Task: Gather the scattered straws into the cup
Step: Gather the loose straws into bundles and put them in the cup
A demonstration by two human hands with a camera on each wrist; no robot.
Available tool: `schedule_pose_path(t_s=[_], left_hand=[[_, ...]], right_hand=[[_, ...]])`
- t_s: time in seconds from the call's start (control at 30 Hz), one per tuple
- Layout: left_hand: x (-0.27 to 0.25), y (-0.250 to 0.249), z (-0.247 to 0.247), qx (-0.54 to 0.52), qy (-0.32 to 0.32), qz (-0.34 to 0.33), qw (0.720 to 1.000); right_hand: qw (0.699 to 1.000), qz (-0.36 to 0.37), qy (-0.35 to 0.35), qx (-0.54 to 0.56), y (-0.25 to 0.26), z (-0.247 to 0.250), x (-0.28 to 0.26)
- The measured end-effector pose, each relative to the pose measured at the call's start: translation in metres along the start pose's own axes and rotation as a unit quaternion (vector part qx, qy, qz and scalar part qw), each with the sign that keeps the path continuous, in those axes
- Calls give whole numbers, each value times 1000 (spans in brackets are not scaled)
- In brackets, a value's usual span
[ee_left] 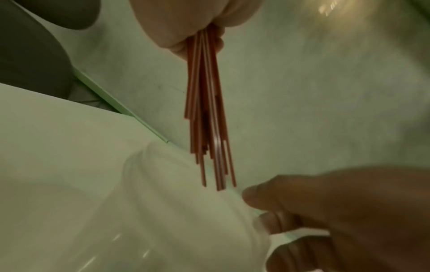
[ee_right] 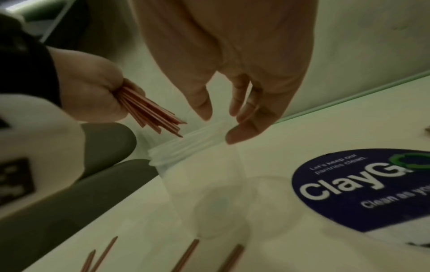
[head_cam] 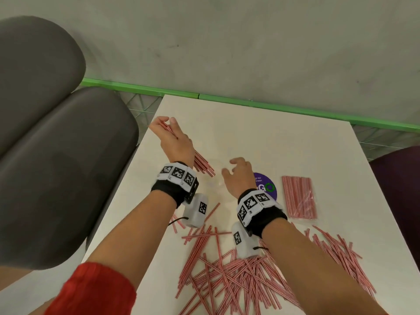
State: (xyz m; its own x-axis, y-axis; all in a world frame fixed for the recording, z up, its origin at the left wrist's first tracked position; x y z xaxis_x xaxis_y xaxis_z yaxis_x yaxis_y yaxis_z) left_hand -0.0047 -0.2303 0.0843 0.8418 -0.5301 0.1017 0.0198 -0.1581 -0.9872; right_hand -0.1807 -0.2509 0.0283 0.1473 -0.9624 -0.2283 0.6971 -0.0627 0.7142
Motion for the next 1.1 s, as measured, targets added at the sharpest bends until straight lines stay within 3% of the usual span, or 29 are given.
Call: schedule_pose_path(t_s=[0.07, 0.27, 0.43, 0.63, 0.73, 0.8, 0.87, 0.97, 1.03, 1.1], left_hand=[[-5, 12, -8, 29, 18, -10, 999], [-26, 47, -24, 100, 109, -41, 988], [-31, 56, -28, 157, 194, -59, 967], [-39, 54, -4, 170, 172, -57, 969], [-37, 51, 22, 126, 112, 8, 986], [-33, 57, 48, 168, 70, 42, 982], [-30, 72, 76, 270, 59, 88, 957], [-35, 94, 109, 417, 95, 178, 886], [-45, 99, 116, 511, 147, 189, 826], [-55, 104, 116, 545, 182, 185, 798]], right_hand=[[999, -34, 31, 10, -11, -11, 3], [962, -121, 54, 239, -29, -20, 5], [966, -128, 40, 223, -33, -24, 6], [964, -114, 10, 239, -34, -21, 4], [955, -127, -33, 264, -44, -14, -2], [946, -158, -47, 281, -57, -12, -12], [947, -193, -50, 254, -72, -13, -26], [963, -208, 5, 170, -84, -26, -44], [980, -180, 51, 71, -79, -37, -52], [987, -144, 73, 14, -68, -46, -58]])
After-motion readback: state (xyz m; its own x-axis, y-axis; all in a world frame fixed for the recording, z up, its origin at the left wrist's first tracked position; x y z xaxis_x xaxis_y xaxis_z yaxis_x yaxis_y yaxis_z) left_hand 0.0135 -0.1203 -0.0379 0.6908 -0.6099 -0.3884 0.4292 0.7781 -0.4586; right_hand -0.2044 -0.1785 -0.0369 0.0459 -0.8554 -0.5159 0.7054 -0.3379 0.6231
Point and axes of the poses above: each hand's wrist, its own x-axis towards the middle knuckle, its own z-axis out of the back of the hand, y = z × x, the point moved 6 cm from there along x, towards the middle knuckle
